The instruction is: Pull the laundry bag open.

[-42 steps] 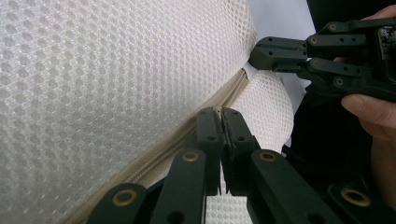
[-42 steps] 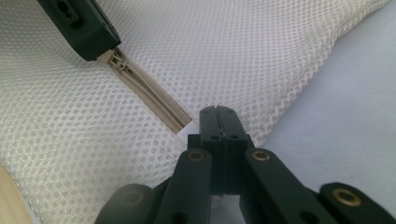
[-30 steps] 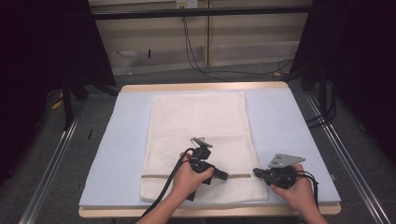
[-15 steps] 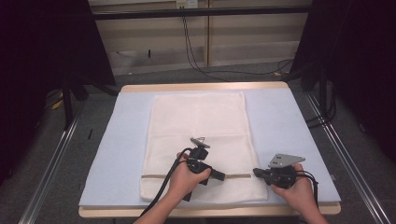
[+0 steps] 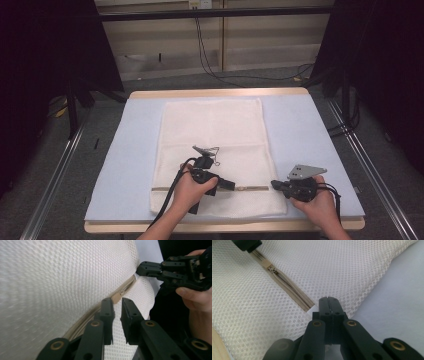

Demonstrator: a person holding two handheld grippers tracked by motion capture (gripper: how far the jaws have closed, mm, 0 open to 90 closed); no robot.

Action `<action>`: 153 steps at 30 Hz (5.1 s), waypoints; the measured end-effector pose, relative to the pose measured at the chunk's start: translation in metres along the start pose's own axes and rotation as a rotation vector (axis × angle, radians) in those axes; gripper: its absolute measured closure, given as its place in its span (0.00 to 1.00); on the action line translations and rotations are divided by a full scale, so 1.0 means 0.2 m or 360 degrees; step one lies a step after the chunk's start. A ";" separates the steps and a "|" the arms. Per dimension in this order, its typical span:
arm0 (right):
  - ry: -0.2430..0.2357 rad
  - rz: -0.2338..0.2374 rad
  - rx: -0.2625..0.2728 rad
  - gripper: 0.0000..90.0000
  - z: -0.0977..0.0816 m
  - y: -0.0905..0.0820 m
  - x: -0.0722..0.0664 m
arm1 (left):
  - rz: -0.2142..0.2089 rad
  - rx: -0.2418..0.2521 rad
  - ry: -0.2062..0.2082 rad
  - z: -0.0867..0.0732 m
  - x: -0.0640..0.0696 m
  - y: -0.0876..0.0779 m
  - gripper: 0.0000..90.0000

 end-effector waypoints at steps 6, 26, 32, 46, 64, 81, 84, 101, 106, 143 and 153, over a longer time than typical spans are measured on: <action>-0.0002 0.0001 -0.0001 1.00 0.00 0.00 0.00 | -0.0002 -0.0031 -0.0053 0.01 0.02 0.08 0.84; -0.0022 -0.0009 -0.0011 1.00 0.00 0.00 0.00 | 0.0039 -0.0010 -0.0012 0.04 0.05 0.09 0.97; -0.0007 0.0010 -0.0003 1.00 0.00 0.00 0.00 | 0.0050 0.0007 -0.0043 0.02 -0.01 -0.01 0.97; 0.0000 0.0006 -0.0004 1.00 0.00 0.00 0.00 | 0.0061 -0.0006 -0.0032 -0.02 -0.09 -0.11 0.97; 0.0000 0.0005 -0.0014 1.00 0.00 0.00 0.00 | 0.0080 0.0000 -0.0061 -0.04 -0.13 -0.17 0.97; 0.0004 0.0009 -0.0015 1.00 0.00 0.00 0.00 | 0.0076 0.0031 -0.0090 -0.07 -0.17 -0.23 0.97; 0.0009 0.0006 -0.0013 1.00 0.00 0.00 0.00 | 0.0078 0.0035 -0.0094 -0.07 -0.16 -0.23 0.97; 0.0017 0.0013 0.0006 1.00 0.00 0.00 0.00 | 0.0109 0.0086 -0.0110 -0.10 -0.22 -0.36 0.97; 0.0041 0.0025 0.0029 1.00 -0.01 0.00 0.00 | 0.0097 0.0090 -0.0125 -0.10 -0.21 -0.37 0.97; 0.0037 0.0021 0.0024 1.00 0.00 0.00 0.00 | 0.0105 0.0188 -0.0177 -0.15 -0.28 -0.53 0.97; 0.0031 0.0018 0.0008 1.00 0.00 0.00 0.00 | 0.0134 0.0229 -0.0244 -0.20 -0.36 -0.63 0.97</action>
Point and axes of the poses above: each handheld gripper's, and its own axes: y roughly forward along the jaws, z roughly out of its top, x roughly to its right, the point moved 9 cm from there along y, roughly forward along the jaws, and after that the axes turned 5 degrees about z, right-handed, at the moved point
